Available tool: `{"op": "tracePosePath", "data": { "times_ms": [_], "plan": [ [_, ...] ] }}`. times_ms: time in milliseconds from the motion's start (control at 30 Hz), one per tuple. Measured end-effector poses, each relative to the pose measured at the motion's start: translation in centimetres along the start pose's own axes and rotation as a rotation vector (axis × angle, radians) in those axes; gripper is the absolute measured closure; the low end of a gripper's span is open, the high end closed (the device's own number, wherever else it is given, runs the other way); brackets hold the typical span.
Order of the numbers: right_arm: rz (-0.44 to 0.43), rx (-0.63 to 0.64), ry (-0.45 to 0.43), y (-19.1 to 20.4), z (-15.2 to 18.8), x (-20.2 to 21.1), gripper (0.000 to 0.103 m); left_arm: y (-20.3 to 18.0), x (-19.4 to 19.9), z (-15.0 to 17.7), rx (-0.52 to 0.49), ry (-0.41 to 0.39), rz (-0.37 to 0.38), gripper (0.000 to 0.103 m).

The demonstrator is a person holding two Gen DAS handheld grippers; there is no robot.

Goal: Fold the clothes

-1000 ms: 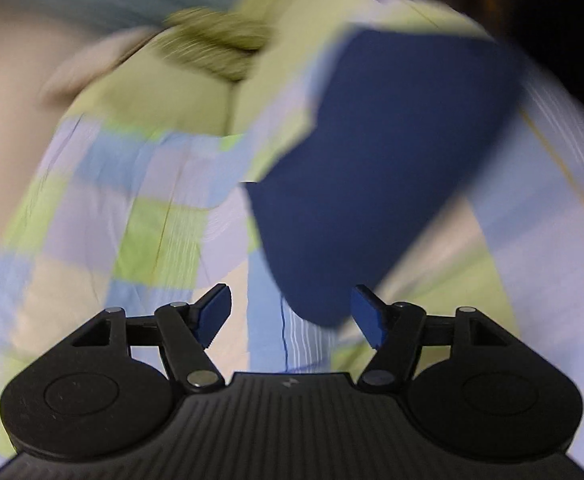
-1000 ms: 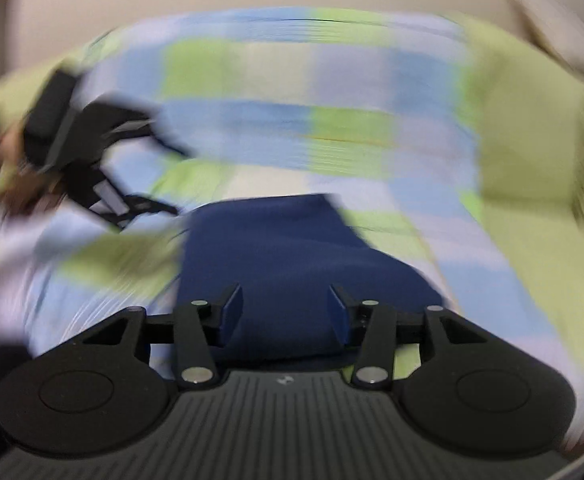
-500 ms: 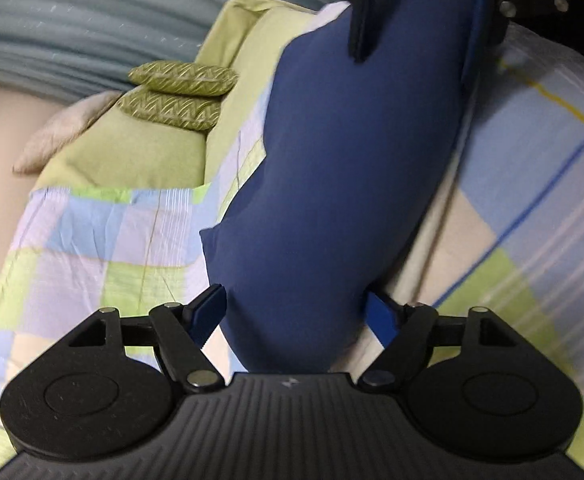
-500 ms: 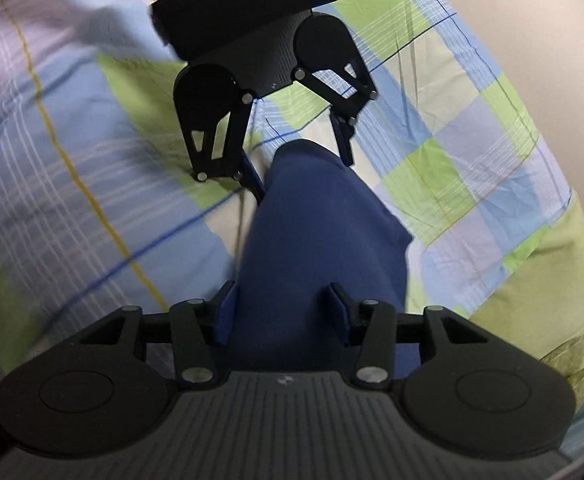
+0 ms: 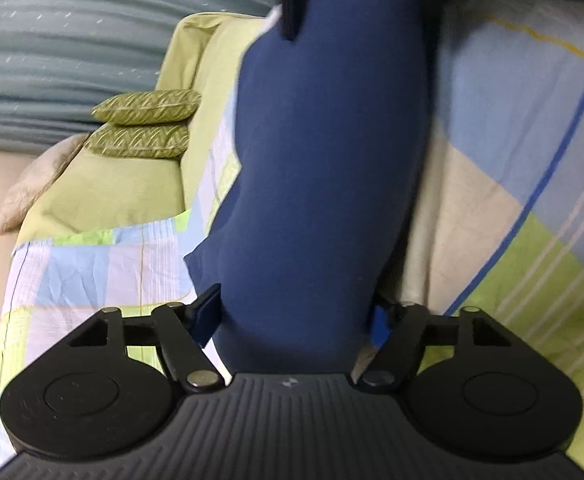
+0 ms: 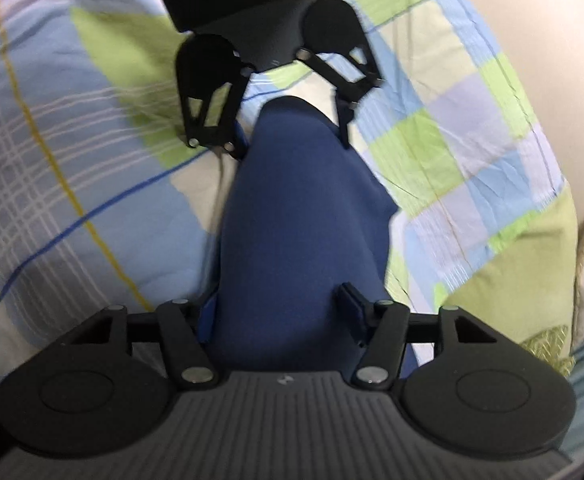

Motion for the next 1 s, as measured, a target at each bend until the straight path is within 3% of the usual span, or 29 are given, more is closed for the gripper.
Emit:
{"op": "tracePosePath", "data": {
  "times_ms": [67, 167, 200, 233, 400, 533, 667, 733, 833, 933, 1000],
  "plan": [
    [-0.009, 0.021, 0.004, 0.4, 0.1, -0.5, 0.049, -0.4, -0.6, -0.2, -0.016, 0.028, 0.017, 0.044],
    [-0.060, 0.048, 0.001, 0.8, 0.5, -1.0, 0.058, -0.2, -0.5, -0.4, -0.012, 0.065, 0.048, 0.052],
    [-0.076, 0.053, -0.003, 0.8, 0.5, -0.9, 0.066, 0.4, 0.1, -0.4, 0.005, 0.071, 0.047, 0.054],
    [-0.087, 0.060, -0.016, 0.3, 0.5, -0.3, 0.071, 1.0, 0.7, -0.5, 0.018, 0.072, 0.034, 0.054],
    [-0.092, 0.135, -0.077, -3.2, -0.6, 2.0, 0.075, 4.4, 3.5, 0.3, 0.059, 0.160, -0.030, 0.056],
    [-0.039, 0.227, -0.205, -5.5, -3.9, 4.1, 0.076, 6.3, 10.1, 2.4, 0.120, 0.320, -0.125, 0.056],
    [-0.049, 0.301, -0.411, -3.4, -6.4, 6.9, 0.075, 3.3, 16.3, 2.7, 0.239, 0.521, -0.133, 0.055],
    [-0.098, 0.350, -0.490, -0.7, -6.8, 7.4, 0.074, -1.2, 17.4, 1.9, 0.348, 0.608, -0.065, 0.054],
    [-0.231, 0.400, -0.495, 4.0, -5.7, 6.2, 0.072, -7.0, 16.9, 0.2, 0.477, 0.652, 0.044, 0.054],
    [-0.322, 0.467, -0.476, 7.4, -3.3, 6.2, 0.068, -9.1, 16.6, -1.6, 0.496, 0.715, -0.039, 0.054],
    [-0.334, 0.463, -0.470, 8.0, -2.0, 6.6, 0.066, -8.2, 16.8, -2.3, 0.601, 0.723, -0.066, 0.053]
  ]
}}
Point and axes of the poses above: each gripper's, at about its wrist camera, not at the fingertips, and x roughly against the way its jaws point, y to its left, z to its underside, the point moved 8 cm from there along -x, roughly the way its jaws point, and after that the axes turned 4 degrees about -x, right-handed, at the moved point
